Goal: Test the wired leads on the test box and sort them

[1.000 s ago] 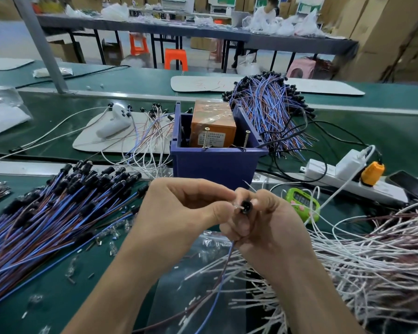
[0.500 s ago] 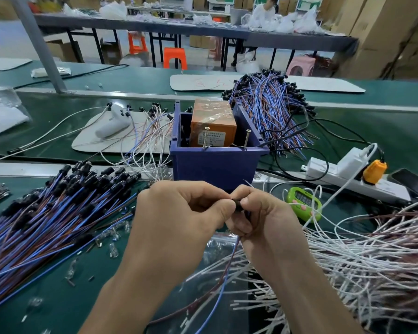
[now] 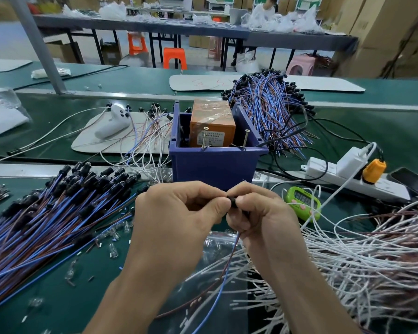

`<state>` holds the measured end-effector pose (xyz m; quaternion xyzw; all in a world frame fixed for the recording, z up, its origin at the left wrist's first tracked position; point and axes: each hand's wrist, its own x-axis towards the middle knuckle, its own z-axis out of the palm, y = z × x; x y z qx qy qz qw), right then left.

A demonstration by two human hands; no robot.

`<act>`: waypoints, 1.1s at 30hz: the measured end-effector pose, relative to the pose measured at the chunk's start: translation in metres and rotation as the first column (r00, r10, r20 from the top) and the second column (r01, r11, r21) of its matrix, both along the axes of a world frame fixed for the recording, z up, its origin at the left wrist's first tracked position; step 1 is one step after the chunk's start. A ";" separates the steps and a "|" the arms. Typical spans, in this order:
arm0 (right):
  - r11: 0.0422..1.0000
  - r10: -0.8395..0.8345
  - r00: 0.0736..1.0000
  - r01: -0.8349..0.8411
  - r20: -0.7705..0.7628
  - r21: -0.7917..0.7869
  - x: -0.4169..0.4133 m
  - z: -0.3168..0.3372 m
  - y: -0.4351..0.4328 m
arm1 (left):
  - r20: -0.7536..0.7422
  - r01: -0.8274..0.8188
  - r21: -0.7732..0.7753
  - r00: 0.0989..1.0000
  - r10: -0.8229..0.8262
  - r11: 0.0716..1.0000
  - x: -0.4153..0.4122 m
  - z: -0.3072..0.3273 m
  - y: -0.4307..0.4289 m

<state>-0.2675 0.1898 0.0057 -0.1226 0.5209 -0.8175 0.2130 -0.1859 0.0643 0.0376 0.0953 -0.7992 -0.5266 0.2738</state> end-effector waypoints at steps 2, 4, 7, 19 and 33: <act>0.999 0.028 0.999 -0.027 -0.026 0.021 0.001 0.000 0.000 | 0.005 0.000 0.018 1.000 0.000 1.000 0.000 0.000 -0.003; 0.998 0.056 0.996 -0.054 -0.063 0.039 0.001 0.000 0.000 | 0.017 0.005 0.027 1.000 -0.005 1.000 -0.001 -0.001 -0.008; 0.997 0.075 0.993 -0.072 -0.094 0.032 0.002 0.000 -0.001 | 0.038 0.037 0.089 0.998 -0.041 0.995 -0.002 -0.004 -0.013; 0.978 0.205 0.965 -0.194 -0.163 0.080 0.006 0.006 0.002 | 0.082 0.220 0.429 0.956 -0.281 0.876 -0.007 -0.007 -0.036; 0.934 -0.272 0.961 0.274 0.041 -0.228 0.000 0.031 0.002 | 0.244 0.331 0.166 0.899 -0.364 0.929 -0.017 -0.030 0.009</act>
